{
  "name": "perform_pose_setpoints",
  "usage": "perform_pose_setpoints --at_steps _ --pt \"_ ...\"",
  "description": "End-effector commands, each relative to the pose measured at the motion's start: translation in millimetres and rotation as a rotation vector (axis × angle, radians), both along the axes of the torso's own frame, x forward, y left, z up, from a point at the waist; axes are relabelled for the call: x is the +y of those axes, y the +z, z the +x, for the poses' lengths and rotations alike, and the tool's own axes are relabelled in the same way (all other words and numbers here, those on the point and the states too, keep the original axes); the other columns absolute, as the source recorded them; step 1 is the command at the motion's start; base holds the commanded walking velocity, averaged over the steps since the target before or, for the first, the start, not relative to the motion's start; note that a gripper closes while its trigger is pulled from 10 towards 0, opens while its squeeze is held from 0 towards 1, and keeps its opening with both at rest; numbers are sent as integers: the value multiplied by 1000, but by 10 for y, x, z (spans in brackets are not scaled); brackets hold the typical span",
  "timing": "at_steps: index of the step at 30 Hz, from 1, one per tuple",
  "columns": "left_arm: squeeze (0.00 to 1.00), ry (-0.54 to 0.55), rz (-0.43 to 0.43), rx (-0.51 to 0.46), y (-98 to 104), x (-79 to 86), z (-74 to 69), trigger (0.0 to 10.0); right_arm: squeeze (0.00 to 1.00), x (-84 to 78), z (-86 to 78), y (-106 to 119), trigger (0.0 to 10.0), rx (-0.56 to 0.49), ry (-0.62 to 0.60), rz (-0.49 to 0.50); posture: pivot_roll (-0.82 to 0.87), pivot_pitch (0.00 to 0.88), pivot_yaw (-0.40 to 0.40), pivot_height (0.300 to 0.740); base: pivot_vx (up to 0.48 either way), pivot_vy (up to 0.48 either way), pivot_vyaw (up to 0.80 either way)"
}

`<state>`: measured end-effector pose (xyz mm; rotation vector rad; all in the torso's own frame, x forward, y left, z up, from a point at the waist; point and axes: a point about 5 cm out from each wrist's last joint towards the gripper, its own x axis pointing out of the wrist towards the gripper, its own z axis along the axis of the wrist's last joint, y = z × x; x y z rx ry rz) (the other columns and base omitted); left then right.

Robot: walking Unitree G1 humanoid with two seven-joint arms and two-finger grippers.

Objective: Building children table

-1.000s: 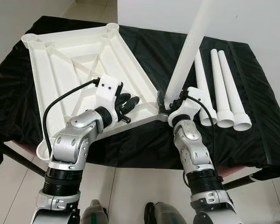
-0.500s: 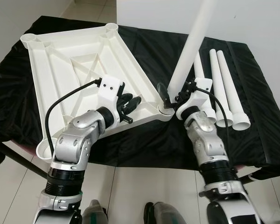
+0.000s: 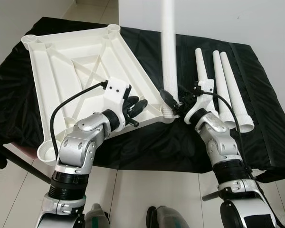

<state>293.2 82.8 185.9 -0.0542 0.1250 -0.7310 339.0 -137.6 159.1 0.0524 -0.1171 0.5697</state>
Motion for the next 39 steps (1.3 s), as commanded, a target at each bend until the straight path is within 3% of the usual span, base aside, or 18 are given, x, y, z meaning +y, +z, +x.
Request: perform_pose_setpoints --at_steps 1,9,15,16,17,29,35,36,39 --pt "0 80 16 -2 -4 18 7 10000 0 -35 -1 -66 0 33 -4 20 8 27 -62 740 0 0 0" --pt "0 85 15 2 -7 24 7 10000 0 -85 19 -103 0 47 -20 25 9 34 -61 740 0 0 0" --pt "0 43 -35 -14 102 19 21 10000 0 -119 36 -7 0 14 -4 121 14 35 -68 740 0 0 0" --pt "204 18 -63 -13 140 6 20 10000 0 -120 39 0 7490 12 2 117 14 35 -68 740 0 0 0" --pt "1000 -8 -101 -5 176 -3 15 10000 0 -121 41 6 10000 5 4 106 10 35 -68 740 0 0 0" --pt "1000 -227 -236 23 430 -84 76 10000 0 -107 35 117 10000 -48 82 97 3 36 -74 740 0 0 0" --pt "1000 -234 -236 31 464 -102 155 10000 0 -67 -2 182 10000 -77 149 111 -4 34 -72 740 0 0 0" --pt "0 -230 -256 48 471 -107 198 10000 0 -51 -20 192 10000 -82 171 114 -8 34 -71 740 0 0 0" --pt "0 -235 -279 68 500 -113 271 10000 0 -26 -56 195 10000 -87 209 117 -12 34 -71 740 0 0 0"
